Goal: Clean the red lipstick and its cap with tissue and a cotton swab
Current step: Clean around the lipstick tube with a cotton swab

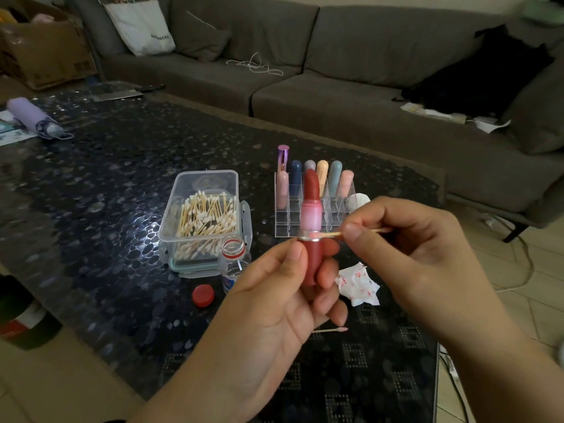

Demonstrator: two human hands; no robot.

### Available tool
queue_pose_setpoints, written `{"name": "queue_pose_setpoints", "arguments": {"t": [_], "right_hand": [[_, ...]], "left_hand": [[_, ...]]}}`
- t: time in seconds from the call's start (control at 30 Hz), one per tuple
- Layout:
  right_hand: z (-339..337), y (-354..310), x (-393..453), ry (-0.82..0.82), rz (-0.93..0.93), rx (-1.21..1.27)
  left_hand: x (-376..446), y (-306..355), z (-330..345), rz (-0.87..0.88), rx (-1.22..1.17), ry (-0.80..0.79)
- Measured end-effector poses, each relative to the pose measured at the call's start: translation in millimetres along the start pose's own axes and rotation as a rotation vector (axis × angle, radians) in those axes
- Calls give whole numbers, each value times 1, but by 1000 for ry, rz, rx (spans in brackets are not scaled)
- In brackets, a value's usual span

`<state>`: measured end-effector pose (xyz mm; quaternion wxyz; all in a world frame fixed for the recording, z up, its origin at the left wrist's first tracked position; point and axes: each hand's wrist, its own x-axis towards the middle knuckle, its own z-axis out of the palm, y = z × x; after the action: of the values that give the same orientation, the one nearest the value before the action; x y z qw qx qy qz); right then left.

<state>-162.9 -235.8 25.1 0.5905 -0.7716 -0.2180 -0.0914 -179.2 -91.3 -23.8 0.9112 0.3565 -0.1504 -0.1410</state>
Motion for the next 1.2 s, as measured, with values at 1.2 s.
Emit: {"name": "queue_pose_setpoints", "arguments": {"t": [1.2], "right_hand": [[1,0,-2,-8,-55,-112]], "left_hand": [[-4,6,16,43,222,200]]}}
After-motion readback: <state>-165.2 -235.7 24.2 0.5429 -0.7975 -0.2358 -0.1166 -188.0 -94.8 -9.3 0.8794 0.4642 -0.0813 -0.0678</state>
